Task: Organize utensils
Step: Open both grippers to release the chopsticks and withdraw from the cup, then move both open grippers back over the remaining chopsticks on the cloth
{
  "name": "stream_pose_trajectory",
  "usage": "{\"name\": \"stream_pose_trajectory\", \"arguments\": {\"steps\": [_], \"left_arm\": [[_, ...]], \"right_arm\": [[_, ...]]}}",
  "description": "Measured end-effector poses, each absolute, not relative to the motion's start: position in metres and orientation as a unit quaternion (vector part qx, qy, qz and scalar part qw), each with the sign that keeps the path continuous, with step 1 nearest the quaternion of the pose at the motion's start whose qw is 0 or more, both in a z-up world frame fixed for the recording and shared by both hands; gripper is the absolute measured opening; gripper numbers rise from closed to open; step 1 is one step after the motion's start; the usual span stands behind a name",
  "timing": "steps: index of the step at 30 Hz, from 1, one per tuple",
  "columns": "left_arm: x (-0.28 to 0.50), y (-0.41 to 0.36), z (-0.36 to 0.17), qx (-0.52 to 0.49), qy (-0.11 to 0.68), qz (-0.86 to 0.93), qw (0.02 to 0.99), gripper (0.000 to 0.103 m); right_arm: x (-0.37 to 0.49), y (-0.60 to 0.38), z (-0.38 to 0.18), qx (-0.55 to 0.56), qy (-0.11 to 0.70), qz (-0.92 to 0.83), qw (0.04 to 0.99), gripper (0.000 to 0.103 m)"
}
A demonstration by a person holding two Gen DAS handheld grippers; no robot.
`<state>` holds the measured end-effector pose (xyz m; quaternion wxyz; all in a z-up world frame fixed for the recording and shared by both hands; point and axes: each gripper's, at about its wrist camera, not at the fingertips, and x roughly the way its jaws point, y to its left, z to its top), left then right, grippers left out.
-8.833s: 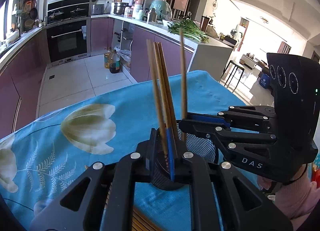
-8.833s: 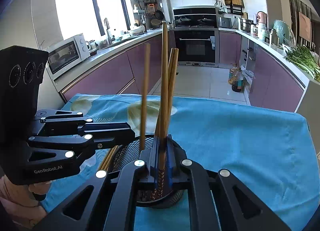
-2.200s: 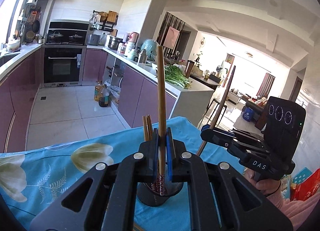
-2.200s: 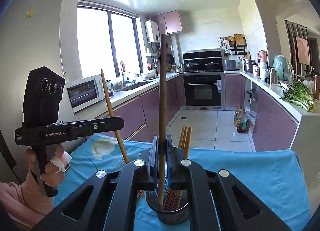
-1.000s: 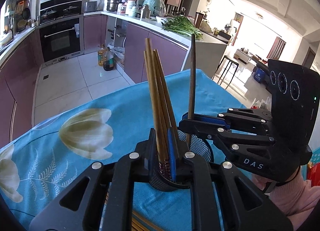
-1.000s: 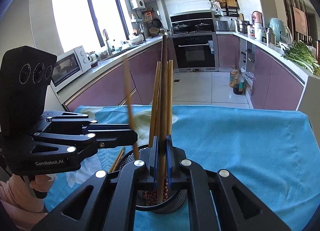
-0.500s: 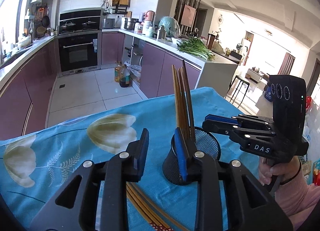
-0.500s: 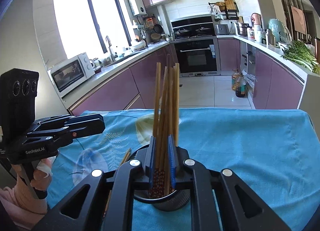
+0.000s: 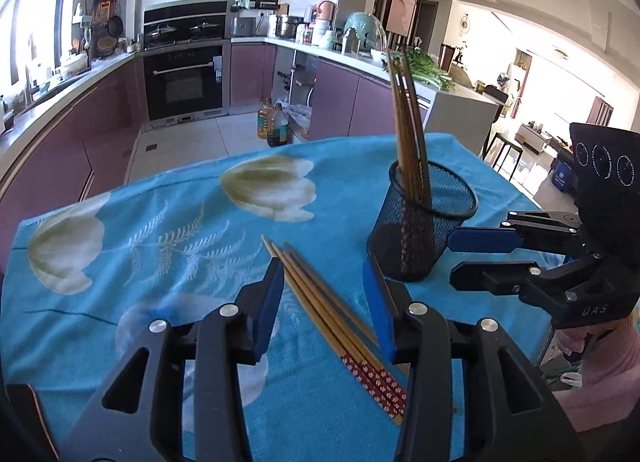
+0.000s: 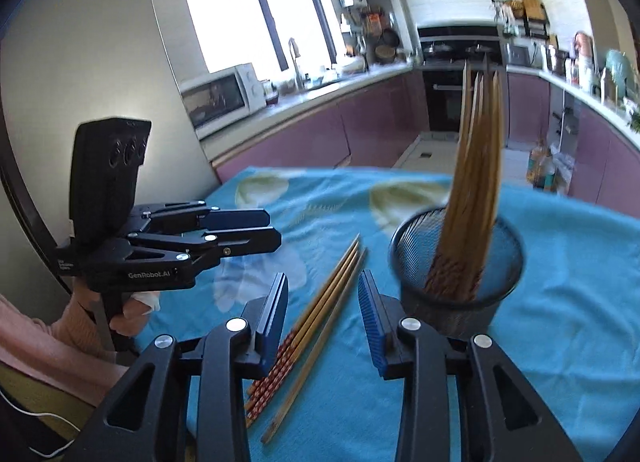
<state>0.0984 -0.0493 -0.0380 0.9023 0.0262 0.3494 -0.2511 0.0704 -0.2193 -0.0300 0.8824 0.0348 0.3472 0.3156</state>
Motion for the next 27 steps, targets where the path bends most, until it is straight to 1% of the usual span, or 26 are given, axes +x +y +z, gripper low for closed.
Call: {"name": "stream_pose_trajectory", "arguments": {"steps": [5, 11, 27], "left_arm": [[0.102, -0.047, -0.075, 0.023, 0.397, -0.236, 0.887, 0.041], [0.107, -0.052, -0.099, 0.027, 0.425, -0.230, 0.875, 0.041], [0.120, -0.068, -0.113, 0.044, 0.443, -0.220, 0.868, 0.040]], "right_arm": [[0.076, -0.198, -0.062, 0.028, 0.393, 0.307, 0.867, 0.034], [0.079, -0.190, -0.078, 0.020, 0.413, 0.289, 0.863, 0.033], [0.084, -0.180, -0.090, 0.000, 0.422, 0.269, 0.866, 0.032]]}}
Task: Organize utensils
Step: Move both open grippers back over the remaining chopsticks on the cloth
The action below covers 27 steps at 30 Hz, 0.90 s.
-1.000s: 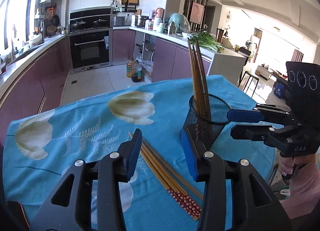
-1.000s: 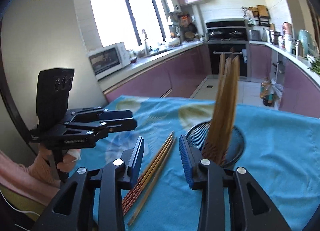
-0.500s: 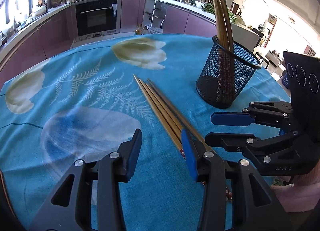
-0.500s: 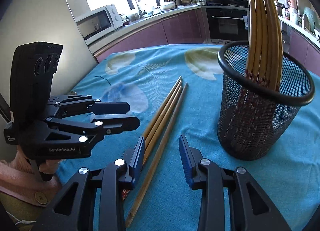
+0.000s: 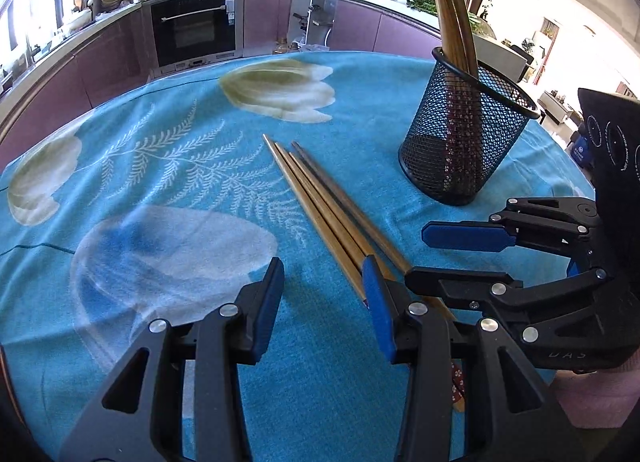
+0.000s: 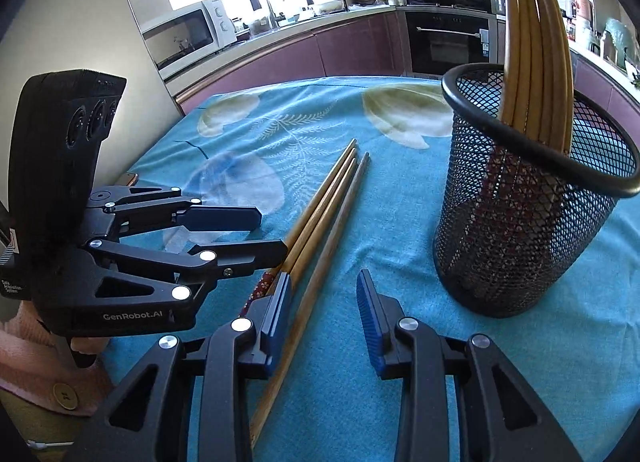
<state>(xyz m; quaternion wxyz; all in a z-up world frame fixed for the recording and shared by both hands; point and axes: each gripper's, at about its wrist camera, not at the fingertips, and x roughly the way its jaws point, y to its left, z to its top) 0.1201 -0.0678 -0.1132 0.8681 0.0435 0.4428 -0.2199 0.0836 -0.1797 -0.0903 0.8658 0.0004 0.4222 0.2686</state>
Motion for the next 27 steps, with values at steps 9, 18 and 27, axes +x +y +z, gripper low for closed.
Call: {"name": "stream_pose_trajectory", "arguments": {"steps": [9, 18, 27], "left_arm": [[0.1210, -0.0690, -0.1147, 0.047, 0.445, -0.218, 0.868, 0.038], [0.1155, -0.0653, -0.1166, 0.050, 0.450, -0.213, 0.866, 0.029], [0.1230, -0.0648, -0.1163, 0.053, 0.450, -0.209, 0.867, 0.029]], "right_arm": [[0.0850, -0.1779, -0.0920, -0.010, 0.424, 0.262, 0.867, 0.030], [0.0840, -0.1780, -0.0906, -0.017, 0.426, 0.257, 0.867, 0.024], [0.0905, -0.1700, -0.0922, -0.029, 0.425, 0.245, 0.871, 0.023]]}}
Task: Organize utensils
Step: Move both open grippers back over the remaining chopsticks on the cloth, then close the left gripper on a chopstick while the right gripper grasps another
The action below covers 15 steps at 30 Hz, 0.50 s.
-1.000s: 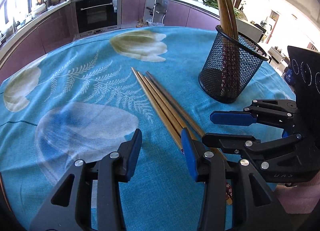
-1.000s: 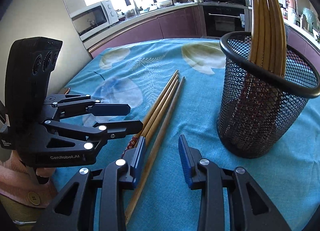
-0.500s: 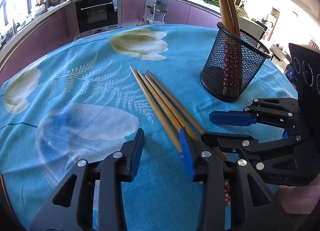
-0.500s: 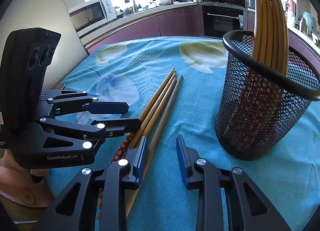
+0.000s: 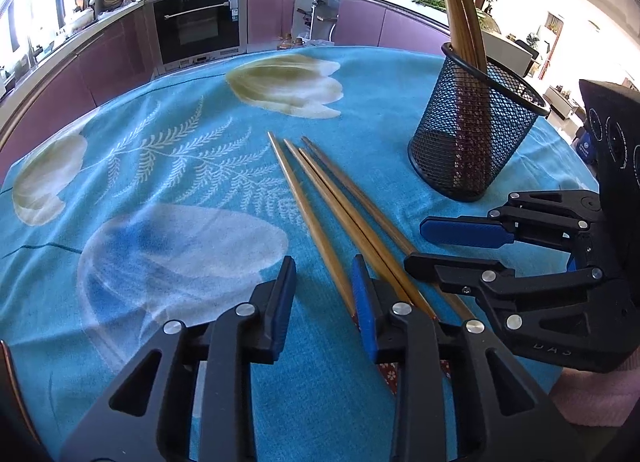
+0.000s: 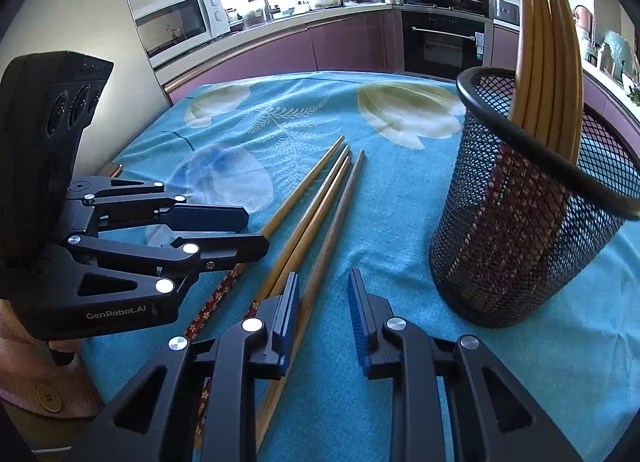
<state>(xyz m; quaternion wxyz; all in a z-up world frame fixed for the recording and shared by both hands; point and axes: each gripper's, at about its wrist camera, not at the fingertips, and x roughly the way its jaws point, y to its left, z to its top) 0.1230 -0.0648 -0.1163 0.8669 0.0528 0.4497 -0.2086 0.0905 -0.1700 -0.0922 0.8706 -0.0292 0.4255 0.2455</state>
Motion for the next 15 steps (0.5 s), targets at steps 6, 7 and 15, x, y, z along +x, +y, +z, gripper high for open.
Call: {"name": "stream_pose_trajectory", "arguments": {"steps": [6, 7, 15], "left_arm": [[0.136, -0.065, -0.118, 0.049, 0.453, -0.210, 0.865, 0.027], [0.137, -0.065, -0.118, 0.047, 0.453, -0.210, 0.865, 0.027], [0.137, -0.066, -0.118, 0.033, 0.454, -0.211, 0.865, 0.012]], "right_arm": [[0.098, -0.165, -0.093, -0.033, 0.425, 0.240, 0.872, 0.021], [0.098, -0.165, -0.093, -0.032, 0.425, 0.239, 0.872, 0.019], [0.102, -0.170, -0.094, -0.012, 0.430, 0.241, 0.870, 0.009]]}}
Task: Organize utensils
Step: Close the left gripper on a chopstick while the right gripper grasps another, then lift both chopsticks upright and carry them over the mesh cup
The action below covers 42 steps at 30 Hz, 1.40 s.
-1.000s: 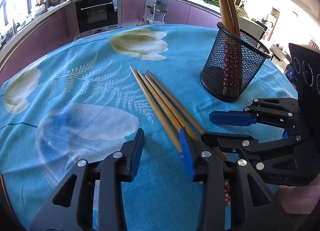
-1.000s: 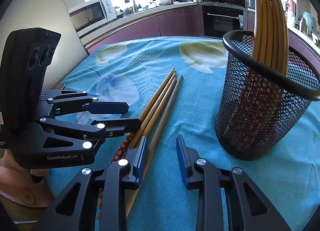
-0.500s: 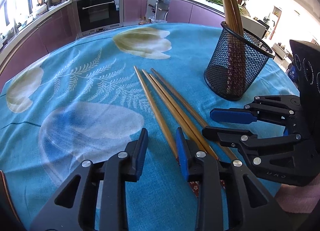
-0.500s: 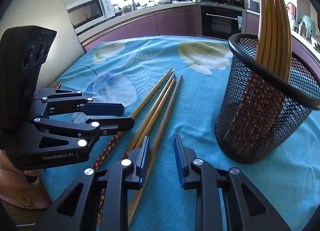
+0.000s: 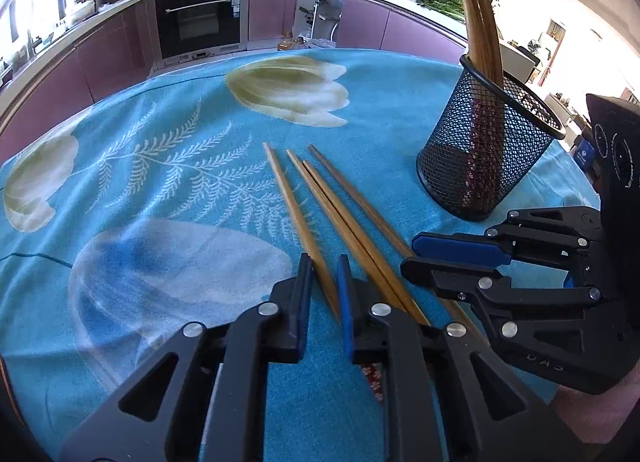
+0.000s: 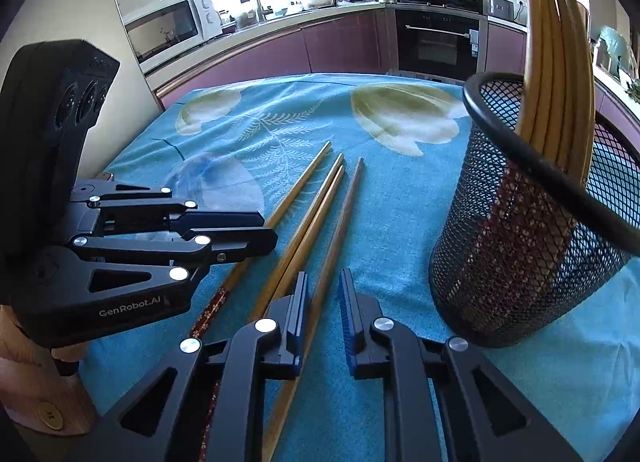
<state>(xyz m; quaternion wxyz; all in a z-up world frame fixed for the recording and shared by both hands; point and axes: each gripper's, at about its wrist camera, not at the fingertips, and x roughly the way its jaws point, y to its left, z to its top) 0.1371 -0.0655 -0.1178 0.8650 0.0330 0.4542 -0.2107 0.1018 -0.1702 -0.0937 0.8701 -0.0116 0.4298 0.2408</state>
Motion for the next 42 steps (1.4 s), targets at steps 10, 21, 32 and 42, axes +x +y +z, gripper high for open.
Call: {"name": "stream_pose_trajectory", "arguments": {"steps": [10, 21, 32, 42], "left_arm": [[0.129, -0.054, -0.110, 0.003, 0.448, -0.202, 0.871, 0.008], [0.116, -0.061, -0.111, 0.013, 0.451, -0.230, 0.862, 0.008], [0.125, -0.064, -0.118, 0.031, 0.462, -0.248, 0.851, 0.012], [0.140, -0.070, -0.117, 0.024, 0.464, -0.249, 0.850, 0.007]], "right_arm": [[0.098, -0.187, -0.090, 0.031, 0.425, 0.237, 0.873, 0.006], [0.090, -0.184, -0.090, 0.024, 0.433, 0.263, 0.862, 0.006], [0.099, -0.173, -0.093, 0.002, 0.438, 0.260, 0.860, 0.009], [0.102, -0.176, -0.091, 0.005, 0.434, 0.260, 0.862, 0.006]]}}
